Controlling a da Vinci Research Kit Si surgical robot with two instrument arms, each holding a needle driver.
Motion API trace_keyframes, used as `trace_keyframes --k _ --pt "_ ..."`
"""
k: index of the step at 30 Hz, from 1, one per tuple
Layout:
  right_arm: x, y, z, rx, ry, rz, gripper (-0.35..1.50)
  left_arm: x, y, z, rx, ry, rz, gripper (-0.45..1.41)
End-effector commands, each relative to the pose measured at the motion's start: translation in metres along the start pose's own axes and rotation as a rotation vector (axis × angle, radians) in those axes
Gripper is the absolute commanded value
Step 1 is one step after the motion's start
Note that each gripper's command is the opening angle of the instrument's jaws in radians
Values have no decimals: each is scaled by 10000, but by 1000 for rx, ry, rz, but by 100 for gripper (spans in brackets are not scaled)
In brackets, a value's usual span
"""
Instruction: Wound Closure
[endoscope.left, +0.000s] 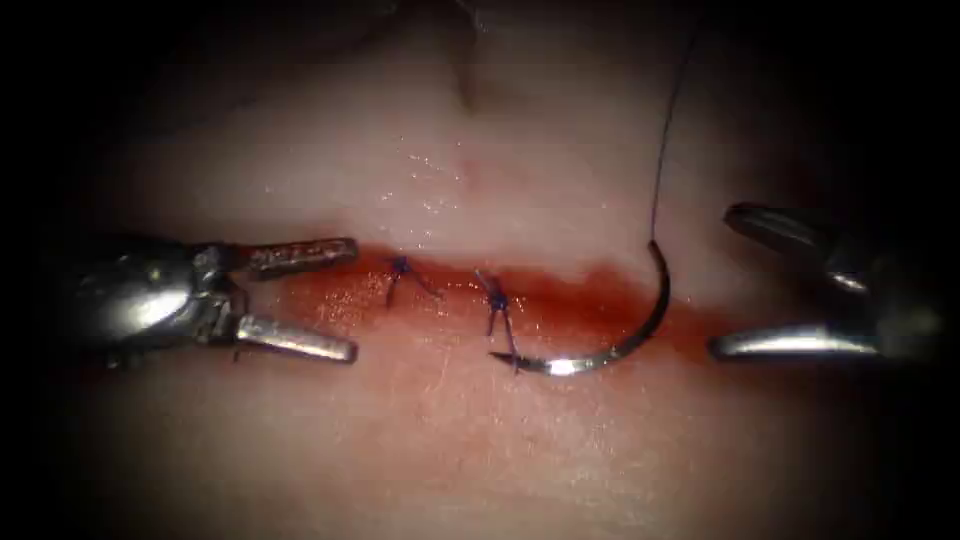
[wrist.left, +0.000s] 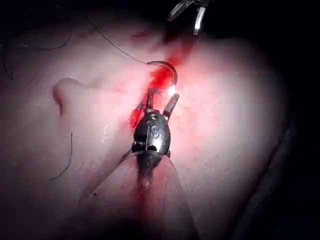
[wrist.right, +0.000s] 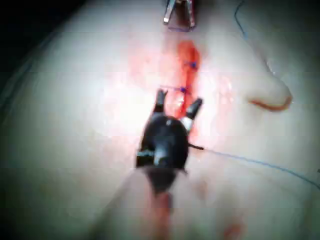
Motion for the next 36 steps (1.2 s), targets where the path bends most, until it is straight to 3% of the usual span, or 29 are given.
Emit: trace_keyframes --k 1,6,15,26,31,36 --pt "-4 -8 8 3 -1 3 113 -7 4 6 -2 0 -4 58" --pt "-2 -8 10 -11 0 4 123 -4 4 6 17 -3 -7 73" --pt "-6 -14 9 -41 1 -21 129 1 21 25 39 -17 -6 66" --pt "-5 -21 -5 -44 -57 -53 121 10 47 84 94 -178 -5 65" --pt "-6 -29 -17 -53 -101 -59 121 -2 47 103 162 -343 18 65" --pt "-5 -36 -20 -50 -107 -63 121 -19 45 118 176 -413 28 63"
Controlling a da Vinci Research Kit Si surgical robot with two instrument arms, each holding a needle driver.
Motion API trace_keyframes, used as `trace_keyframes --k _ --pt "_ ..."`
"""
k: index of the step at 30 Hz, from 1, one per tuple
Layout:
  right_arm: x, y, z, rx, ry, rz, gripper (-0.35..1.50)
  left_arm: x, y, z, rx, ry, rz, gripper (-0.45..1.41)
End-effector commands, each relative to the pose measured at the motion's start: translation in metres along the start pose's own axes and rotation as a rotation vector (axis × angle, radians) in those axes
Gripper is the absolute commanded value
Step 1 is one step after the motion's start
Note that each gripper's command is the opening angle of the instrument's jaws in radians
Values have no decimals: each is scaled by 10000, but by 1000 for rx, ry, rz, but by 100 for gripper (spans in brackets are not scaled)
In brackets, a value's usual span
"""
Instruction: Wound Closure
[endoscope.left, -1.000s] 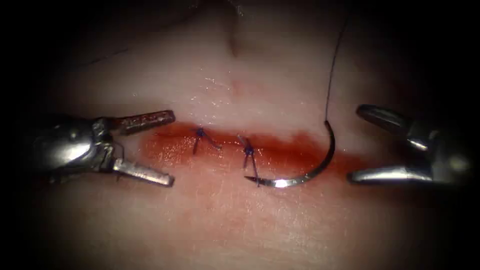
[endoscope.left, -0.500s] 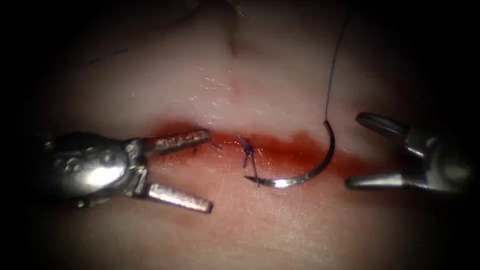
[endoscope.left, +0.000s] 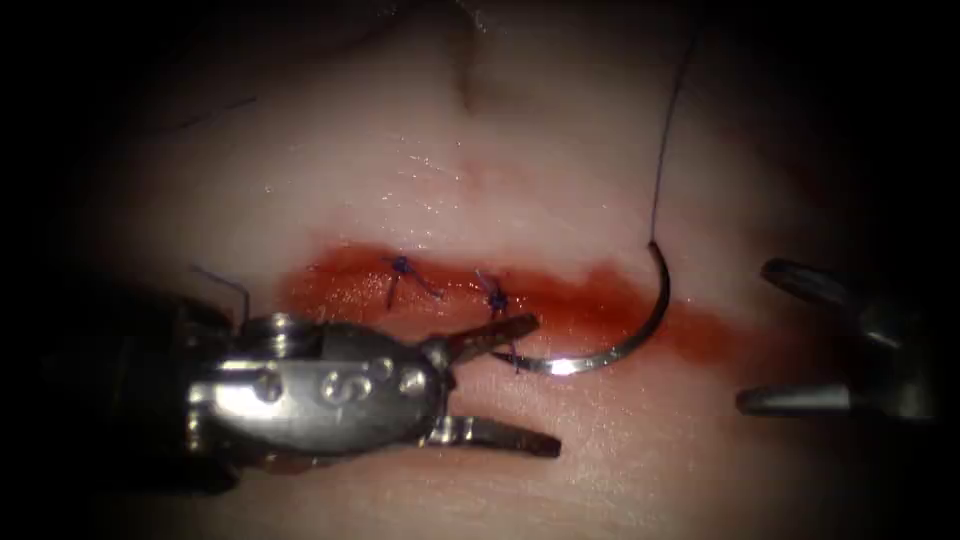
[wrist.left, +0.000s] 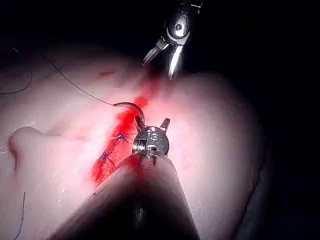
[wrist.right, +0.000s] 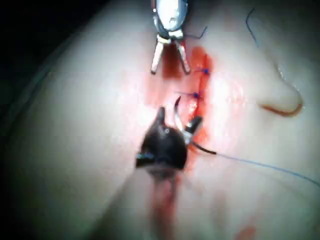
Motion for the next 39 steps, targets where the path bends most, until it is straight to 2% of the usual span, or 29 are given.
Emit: trace_keyframes --k 1,6,25,27,30,35,39 --pt "-4 -10 6 8 -5 0 121 -6 5 12 -2 -14 3 63" --pt "-4 -13 6 12 -15 -8 119 -15 1 29 15 -86 13 63" --pt "-3 -24 23 27 -17 -18 118 -63 -12 76 1 -107 -10 60" --pt "-3 -25 23 26 -17 -18 118 -66 -14 77 2 -106 -31 48" --pt "-3 -25 23 26 -17 -18 118 -69 -14 72 -2 -112 -34 6" --pt "-2 -26 24 25 -17 -18 116 -70 -11 67 2 -118 -32 -43" --pt "-1 -27 25 24 -18 -17 114 -66 -8 63 32 -123 -34 -45"
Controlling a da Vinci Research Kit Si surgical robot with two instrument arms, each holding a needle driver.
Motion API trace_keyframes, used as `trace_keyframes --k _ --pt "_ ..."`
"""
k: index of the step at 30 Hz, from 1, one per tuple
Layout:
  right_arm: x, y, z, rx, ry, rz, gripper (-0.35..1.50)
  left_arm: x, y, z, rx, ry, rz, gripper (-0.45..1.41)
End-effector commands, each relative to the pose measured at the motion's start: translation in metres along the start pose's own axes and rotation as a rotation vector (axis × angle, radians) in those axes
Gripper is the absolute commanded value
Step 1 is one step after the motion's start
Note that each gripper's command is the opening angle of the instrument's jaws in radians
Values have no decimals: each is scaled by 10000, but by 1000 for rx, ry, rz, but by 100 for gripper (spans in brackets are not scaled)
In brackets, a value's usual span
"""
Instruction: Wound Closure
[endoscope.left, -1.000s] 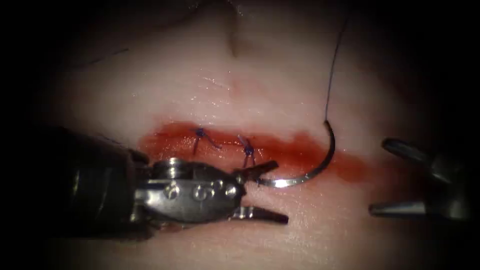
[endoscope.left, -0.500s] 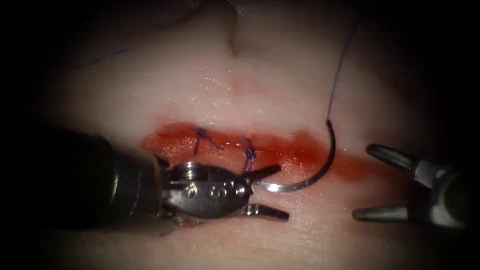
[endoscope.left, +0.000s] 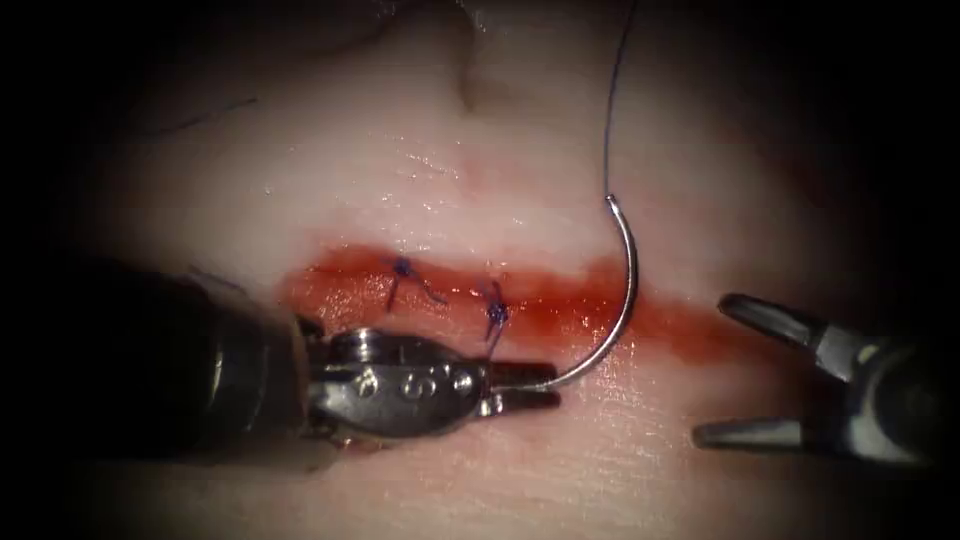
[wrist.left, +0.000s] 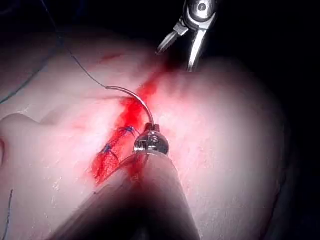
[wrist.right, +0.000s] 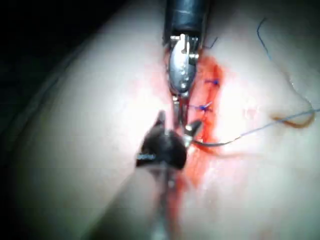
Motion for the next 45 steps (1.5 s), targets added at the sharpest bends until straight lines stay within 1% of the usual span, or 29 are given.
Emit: trace_keyframes --k 1,5,9,10,11,14,18,23,26,29,33,38,41,42,44,45 --pt "-3 -8 6 2 4 -3 114 -1 7 6 5 -2 -4 -45" --pt "-4 -7 4 -7 30 117 114 10 10 -5 27 -6 -18 -45" --pt "-6 0 4 -25 79 278 111 23 17 -19 49 -14 13 -45" --pt "-8 3 5 -38 113 335 109 27 20 -23 51 -19 17 -45" --pt "-8 5 5 -51 128 379 108 30 22 -26 53 -17 23 -45" --pt "-11 12 10 -101 129 481 108 37 30 -34 62 -10 36 -45" --pt "-11 16 13 -175 109 538 111 41 36 -36 73 -16 59 -45" --pt "-10 19 21 -183 78 576 109 40 37 -38 85 -14 63 -45" --pt "-13 20 31 -167 75 598 109 42 39 -39 84 -5 94 -45" --pt "-16 19 41 -141 83 629 108 45 40 -41 89 2 153 -45" --pt "-22 18 53 -131 50 635 108 48 40 -46 102 32 214 -45" --pt "-28 17 59 -103 50 652 108 49 40 -49 112 39 272 -45" --pt "-26 14 61 -81 44 657 103 49 40 -49 116 40 282 -45" --pt "-25 13 61 -74 46 663 96 49 40 -49 117 40 281 -45" --pt "-23 10 62 -66 41 661 72 49 40 -50 119 42 286 -45" --pt "-22 9 62 -57 39 661 49 49 40 -50 119 41 286 -45"
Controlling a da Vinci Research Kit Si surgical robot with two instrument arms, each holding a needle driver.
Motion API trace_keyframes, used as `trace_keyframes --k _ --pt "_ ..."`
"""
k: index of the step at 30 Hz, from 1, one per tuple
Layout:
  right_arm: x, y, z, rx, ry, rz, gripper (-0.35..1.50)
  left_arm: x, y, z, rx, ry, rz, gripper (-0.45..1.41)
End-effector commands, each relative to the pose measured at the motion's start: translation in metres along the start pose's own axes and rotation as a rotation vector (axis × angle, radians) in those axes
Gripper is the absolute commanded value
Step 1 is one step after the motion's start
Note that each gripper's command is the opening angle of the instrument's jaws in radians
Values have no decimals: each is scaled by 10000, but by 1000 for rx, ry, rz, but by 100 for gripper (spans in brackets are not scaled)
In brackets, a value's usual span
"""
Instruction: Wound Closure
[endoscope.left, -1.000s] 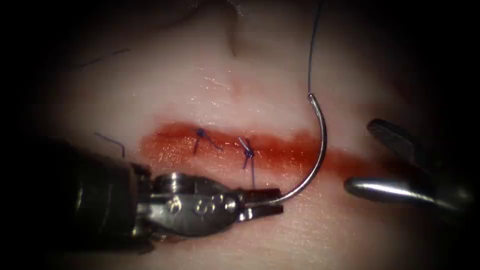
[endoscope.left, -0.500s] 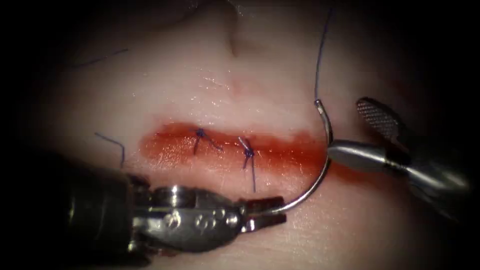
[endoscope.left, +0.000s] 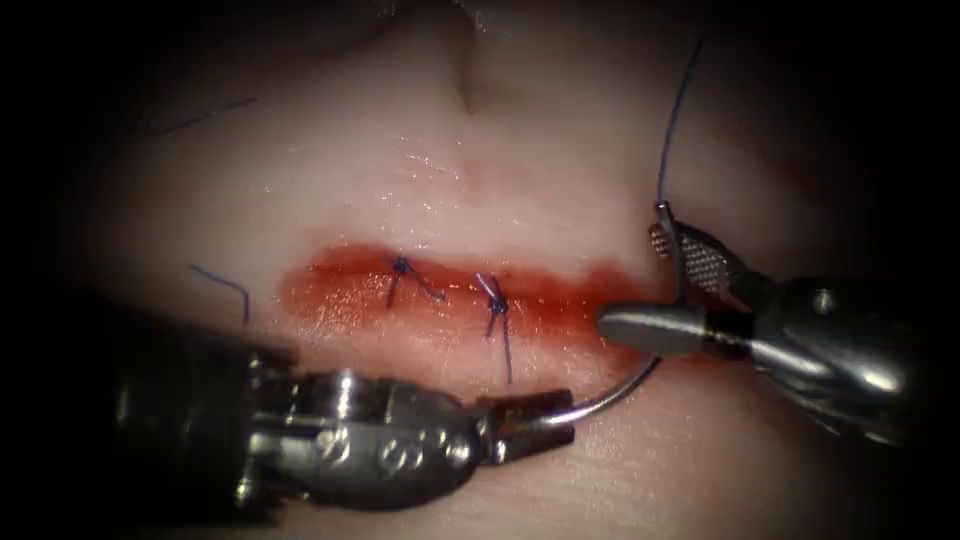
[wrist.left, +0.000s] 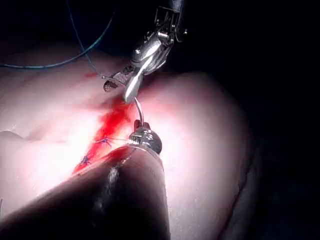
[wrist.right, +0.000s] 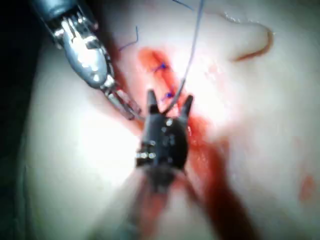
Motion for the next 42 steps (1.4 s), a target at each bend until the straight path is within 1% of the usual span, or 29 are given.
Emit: trace_keyframes --k 1,2,3,5,10,13,14,15,16,17,18,19,22,24,25,27,29,34,38,40,41,42 --pt "-6 -7 4 4 0 0 10 -2 7 6 -1 1 -2 -45" --pt "-4 -8 3 5 -1 1 -30 -2 7 6 -1 1 -2 -45" --pt "-2 -9 1 6 -2 3 -35 -2 7 6 -1 1 -2 -45" --pt "4 -11 -4 4 5 -2 -35 -3 7 5 -1 1 9 -45" --pt "21 -12 -20 -54 46 -62 -35 -3 9 4 -10 5 44 -45" --pt "25 -7 -28 -70 64 -87 -35 -2 10 4 -22 13 50 -45" --pt "25 -6 -29 -70 64 -87 -35 -2 10 4 -27 16 50 -23" --pt "24 -5 -29 -70 64 -87 -35 -1 10 4 -38 23 2 10" --pt "24 -4 -29 -71 64 -99 -35 0 9 3 -56 32 -58 34" --pt "24 -3 -29 -71 63 -106 -35 2 7 1 -79 46 -112 52" --pt "24 -2 -28 -72 63 -118 -35 5 3 -2 -113 65 -155 76" --pt "23 -2 -27 -64 65 -130 -35 7 0 -4 -132 75 -185 89" --pt "24 -1 -24 -31 70 -178 -35 14 -9 -10 -153 95 -257 109" --pt "23 -1 -22 -3 80 -245 -35 18 -15 -14 -174 110 -328 116" --pt "23 -1 -22 -3 80 -245 -35 18 -15 -14 -174 110 -328 116" --pt "23 -2 -22 16 97 -276 -35 19 -17 -15 -196 113 -384 120" --pt "24 -2 -21 44 118 -320 -35 19 -19 -16 -240 121 -447 120" --pt "28 -3 -19 133 153 -395 -35 16 -31 -12 -295 141 -545 118" --pt "34 -3 -21 228 184 -457 -35 12 -46 -8 -345 163 -621 116" --pt "35 -3 -19 263 187 -478 -35 12 -54 -6 -403 208 -665 113" --pt "35 -3 -17 282 189 -490 -35 13 -59 -5 -431 247 -668 109" --pt "34 -3 -16 296 191 -501 -35 13 -62 -5 -440 272 -669 106"
